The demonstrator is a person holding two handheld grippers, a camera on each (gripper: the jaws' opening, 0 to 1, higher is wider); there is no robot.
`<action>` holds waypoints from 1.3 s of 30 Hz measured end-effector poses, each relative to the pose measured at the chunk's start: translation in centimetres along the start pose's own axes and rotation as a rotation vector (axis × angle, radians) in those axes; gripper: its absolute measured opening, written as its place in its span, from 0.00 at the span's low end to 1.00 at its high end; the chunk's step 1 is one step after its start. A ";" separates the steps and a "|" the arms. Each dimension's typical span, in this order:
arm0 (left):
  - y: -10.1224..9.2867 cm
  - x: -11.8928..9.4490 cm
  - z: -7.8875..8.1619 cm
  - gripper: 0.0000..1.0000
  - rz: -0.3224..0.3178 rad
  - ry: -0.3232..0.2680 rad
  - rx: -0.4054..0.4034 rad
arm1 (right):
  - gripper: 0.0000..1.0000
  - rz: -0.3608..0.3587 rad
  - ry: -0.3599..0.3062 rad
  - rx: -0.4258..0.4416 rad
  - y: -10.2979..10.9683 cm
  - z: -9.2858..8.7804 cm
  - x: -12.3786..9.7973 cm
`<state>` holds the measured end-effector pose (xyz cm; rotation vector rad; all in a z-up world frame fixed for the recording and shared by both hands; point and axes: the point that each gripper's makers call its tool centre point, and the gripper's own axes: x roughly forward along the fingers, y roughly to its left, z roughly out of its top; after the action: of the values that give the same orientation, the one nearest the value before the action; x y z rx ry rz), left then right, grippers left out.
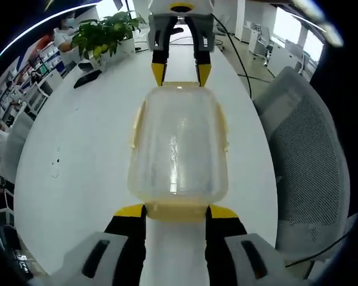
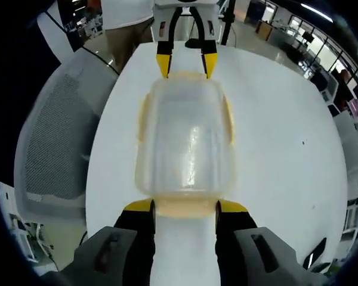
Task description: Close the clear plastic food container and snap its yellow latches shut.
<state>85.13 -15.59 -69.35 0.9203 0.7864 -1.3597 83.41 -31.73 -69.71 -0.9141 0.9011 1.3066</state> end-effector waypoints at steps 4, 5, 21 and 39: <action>0.1 0.4 0.2 0.32 0.000 -0.002 0.000 | 0.36 0.003 0.002 0.002 -0.1 -0.5 0.2; 0.2 0.6 0.2 0.32 0.000 -0.002 0.000 | 0.36 0.003 0.002 0.003 -0.1 -0.6 0.2; 0.5 2.5 0.7 0.32 -0.006 0.003 -0.004 | 0.36 0.000 0.011 0.006 -0.6 -2.3 0.9; 0.6 3.3 0.1 0.33 -0.013 0.021 -0.006 | 0.36 0.003 0.016 0.001 -0.9 -2.5 1.9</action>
<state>85.96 -17.18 -72.20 0.9273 0.8131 -1.3607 84.38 -33.37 -72.42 -0.9239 0.9160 1.3033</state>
